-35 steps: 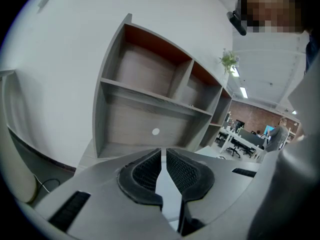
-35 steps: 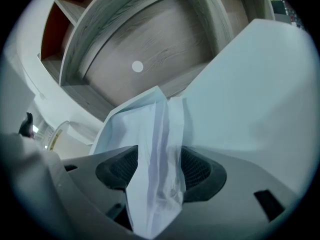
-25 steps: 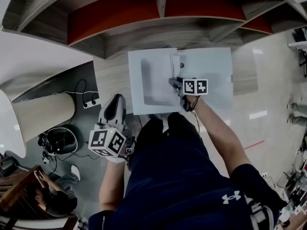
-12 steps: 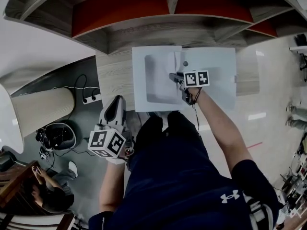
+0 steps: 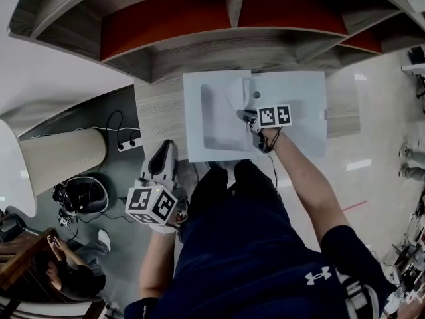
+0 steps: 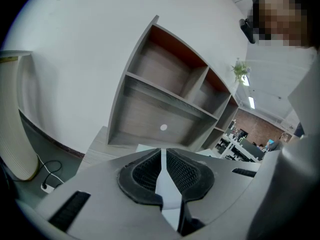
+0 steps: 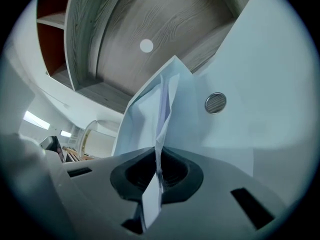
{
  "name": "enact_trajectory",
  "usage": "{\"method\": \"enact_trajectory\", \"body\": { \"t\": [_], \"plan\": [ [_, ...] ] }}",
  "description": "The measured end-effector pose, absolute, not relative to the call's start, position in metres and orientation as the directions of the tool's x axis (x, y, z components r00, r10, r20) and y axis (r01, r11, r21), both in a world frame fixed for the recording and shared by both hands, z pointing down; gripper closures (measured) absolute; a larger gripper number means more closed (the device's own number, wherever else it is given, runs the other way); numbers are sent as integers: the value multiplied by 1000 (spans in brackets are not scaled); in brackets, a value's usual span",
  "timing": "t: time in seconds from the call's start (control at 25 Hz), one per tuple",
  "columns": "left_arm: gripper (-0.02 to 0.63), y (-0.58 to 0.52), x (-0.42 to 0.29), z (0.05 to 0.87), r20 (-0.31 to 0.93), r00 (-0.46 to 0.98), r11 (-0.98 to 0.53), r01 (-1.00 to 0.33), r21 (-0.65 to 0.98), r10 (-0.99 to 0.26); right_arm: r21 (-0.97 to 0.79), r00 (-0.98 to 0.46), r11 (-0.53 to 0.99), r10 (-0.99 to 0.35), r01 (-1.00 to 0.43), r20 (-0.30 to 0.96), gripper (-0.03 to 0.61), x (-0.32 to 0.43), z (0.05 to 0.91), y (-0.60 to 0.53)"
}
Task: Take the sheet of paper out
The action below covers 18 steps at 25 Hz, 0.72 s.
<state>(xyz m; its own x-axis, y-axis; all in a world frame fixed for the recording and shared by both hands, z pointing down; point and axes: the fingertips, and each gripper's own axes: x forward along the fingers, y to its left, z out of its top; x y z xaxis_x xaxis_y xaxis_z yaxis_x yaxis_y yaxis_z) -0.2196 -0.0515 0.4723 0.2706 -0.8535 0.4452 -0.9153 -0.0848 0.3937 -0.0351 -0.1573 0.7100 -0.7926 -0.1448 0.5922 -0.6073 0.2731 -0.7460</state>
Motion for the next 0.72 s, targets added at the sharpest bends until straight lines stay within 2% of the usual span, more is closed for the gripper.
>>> {"method": "enact_trajectory", "body": {
  "t": [0.72],
  "plan": [
    [571, -72, -181, 472, 444, 347, -174, -907, 385, -826, -752, -785, 226, -210, -619, 583, 563, 28, 698, -166]
  ]
}}
